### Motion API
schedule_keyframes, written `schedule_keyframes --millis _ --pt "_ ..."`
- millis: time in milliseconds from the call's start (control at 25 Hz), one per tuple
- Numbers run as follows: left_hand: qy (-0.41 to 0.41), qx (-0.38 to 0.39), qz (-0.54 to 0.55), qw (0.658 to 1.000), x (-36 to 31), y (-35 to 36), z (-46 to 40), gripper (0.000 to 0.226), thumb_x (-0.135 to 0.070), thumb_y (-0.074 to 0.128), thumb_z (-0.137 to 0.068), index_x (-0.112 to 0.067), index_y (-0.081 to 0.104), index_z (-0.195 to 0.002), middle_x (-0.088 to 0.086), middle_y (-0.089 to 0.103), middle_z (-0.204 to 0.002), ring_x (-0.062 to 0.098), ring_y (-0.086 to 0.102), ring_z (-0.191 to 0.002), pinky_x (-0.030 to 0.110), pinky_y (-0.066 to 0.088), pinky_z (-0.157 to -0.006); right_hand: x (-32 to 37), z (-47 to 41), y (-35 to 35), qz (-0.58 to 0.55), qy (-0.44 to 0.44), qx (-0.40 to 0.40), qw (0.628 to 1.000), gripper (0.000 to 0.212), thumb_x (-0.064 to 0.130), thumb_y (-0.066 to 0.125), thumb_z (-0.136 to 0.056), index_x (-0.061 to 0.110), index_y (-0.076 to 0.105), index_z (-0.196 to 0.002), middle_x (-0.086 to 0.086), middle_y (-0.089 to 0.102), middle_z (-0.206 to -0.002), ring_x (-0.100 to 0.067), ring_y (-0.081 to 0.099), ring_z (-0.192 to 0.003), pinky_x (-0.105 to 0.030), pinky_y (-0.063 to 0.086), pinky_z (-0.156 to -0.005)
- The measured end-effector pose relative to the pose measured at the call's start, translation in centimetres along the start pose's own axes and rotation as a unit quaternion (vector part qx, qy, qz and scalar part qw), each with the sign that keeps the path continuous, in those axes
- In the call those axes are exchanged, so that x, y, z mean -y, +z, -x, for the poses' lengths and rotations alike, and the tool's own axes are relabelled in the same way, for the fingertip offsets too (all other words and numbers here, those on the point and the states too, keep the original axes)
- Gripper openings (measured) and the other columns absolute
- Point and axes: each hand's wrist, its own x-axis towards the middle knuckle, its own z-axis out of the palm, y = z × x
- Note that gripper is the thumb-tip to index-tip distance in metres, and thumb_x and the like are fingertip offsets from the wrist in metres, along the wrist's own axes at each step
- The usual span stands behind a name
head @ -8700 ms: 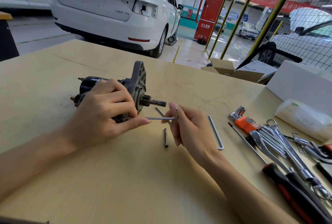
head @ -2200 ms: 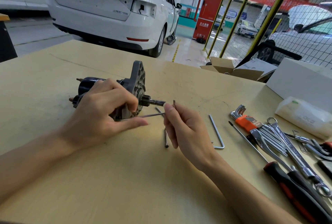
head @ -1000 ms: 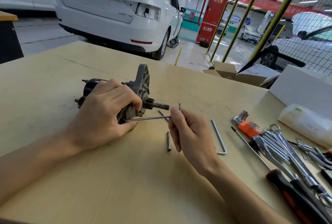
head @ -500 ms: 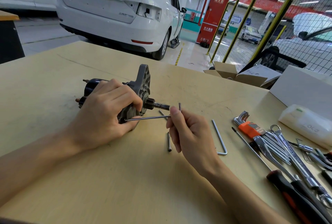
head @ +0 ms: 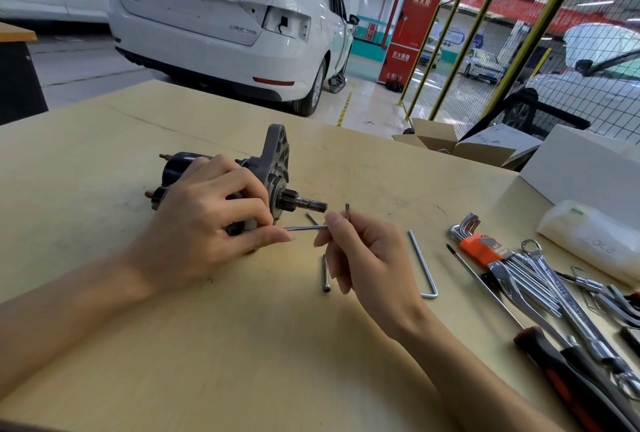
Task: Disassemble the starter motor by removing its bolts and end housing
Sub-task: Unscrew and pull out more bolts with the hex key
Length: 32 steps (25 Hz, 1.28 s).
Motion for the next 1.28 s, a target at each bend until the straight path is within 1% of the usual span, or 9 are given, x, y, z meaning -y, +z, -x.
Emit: schedule_keyframes --millis 240,320,400,440,520,640,760,1040,1280 --pt "0.027 0.006 -0.002 1.000 0.19 0.08 0.20 0.032 -0.045 0.065 -0.087 -0.018 0.075 -0.071 -0.006 0.067 -0.083 0.016 0.054 -0.088 0.034 0.037 -0.080 0.15 -0.01 -0.45 0.013 0.010 0.029 0.999 0.031 0.022 0.045 -0.082 0.010 0.066 -0.063 -0.008 0.054 -0.047 -0.015 0.044 -0.042 -0.025 0.036 -0.046" --pt "0.031 0.001 0.002 1.000 0.17 0.10 0.24 0.033 -0.043 0.065 -0.087 -0.017 0.075 -0.071 -0.006 0.067 -0.082 0.015 0.052 -0.088 0.036 0.038 -0.078 0.22 0.08 -0.50 0.011 -0.002 0.035 0.999 0.042 0.035 0.042 -0.088 0.011 0.067 -0.065 -0.008 0.054 -0.047 -0.015 0.045 -0.043 -0.025 0.037 -0.048" --pt "0.032 -0.002 0.011 0.999 0.15 0.13 0.23 0.034 -0.044 0.064 -0.088 -0.016 0.075 -0.071 -0.006 0.067 -0.080 0.015 0.052 -0.087 0.037 0.039 -0.078 0.26 0.09 -0.44 -0.007 0.002 0.041 0.999 0.061 0.050 0.031 -0.096 0.011 0.067 -0.066 -0.007 0.054 -0.047 -0.015 0.046 -0.043 -0.020 0.037 -0.047" --pt "0.034 -0.004 0.011 0.999 0.13 0.16 0.21 0.035 -0.043 0.064 -0.088 -0.016 0.075 -0.070 -0.006 0.067 -0.080 0.015 0.052 -0.086 0.037 0.039 -0.077 0.29 0.04 -0.43 -0.021 0.012 0.045 0.999 0.065 0.051 0.027 -0.097 0.010 0.066 -0.065 -0.007 0.054 -0.047 -0.016 0.045 -0.043 -0.018 0.036 -0.046" --pt "0.035 -0.008 0.006 0.999 0.08 0.23 0.19 0.036 -0.043 0.064 -0.088 -0.014 0.074 -0.069 -0.006 0.067 -0.079 0.018 0.054 -0.084 0.040 0.041 -0.076 0.40 -0.06 -0.46 -0.040 0.023 0.059 0.997 0.060 0.046 0.029 -0.096 0.009 0.061 -0.061 -0.007 0.052 -0.046 -0.018 0.044 -0.042 -0.018 0.035 -0.045" --pt "0.028 -0.007 0.005 1.000 0.08 0.16 0.17 0.036 -0.044 0.064 -0.088 -0.014 0.074 -0.069 -0.006 0.066 -0.079 0.020 0.057 -0.082 0.044 0.042 -0.074 0.55 -0.05 -0.53 -0.043 0.013 0.079 0.996 0.041 0.033 0.039 -0.090 0.008 0.055 -0.061 -0.005 0.049 -0.046 -0.017 0.043 -0.041 -0.019 0.034 -0.044" --pt "0.022 -0.007 0.006 1.000 0.23 0.19 0.20 0.037 -0.045 0.064 -0.088 -0.015 0.073 -0.070 -0.007 0.066 -0.079 0.020 0.057 -0.083 0.042 0.042 -0.076 0.47 0.03 -0.40 -0.055 0.005 0.087 0.995 0.028 0.017 0.038 -0.085 0.009 0.057 -0.066 -0.006 0.050 -0.047 -0.016 0.043 -0.041 -0.019 0.034 -0.044" --pt "0.031 -0.009 -0.007 0.999 0.51 0.47 0.33 0.035 -0.044 0.064 -0.088 -0.018 0.075 -0.069 -0.008 0.066 -0.078 0.014 0.052 -0.086 0.033 0.035 -0.079 0.01 -0.19 -0.21 -0.041 0.004 0.075 0.996 0.031 0.008 0.037 -0.083 0.012 0.065 -0.072 -0.003 0.052 -0.054 -0.014 0.043 -0.040 -0.015 0.034 -0.043" --pt "0.034 -0.015 -0.009 0.999 0.38 0.46 0.27 0.041 -0.046 0.061 -0.090 -0.016 0.073 -0.066 -0.007 0.067 -0.077 0.015 0.052 -0.086 0.035 0.036 -0.078 -0.22 -0.16 -0.17 -0.017 0.004 0.073 0.997 0.031 0.006 0.038 -0.081 0.012 0.067 -0.073 -0.001 0.052 -0.057 -0.014 0.043 -0.040 -0.016 0.035 -0.044"
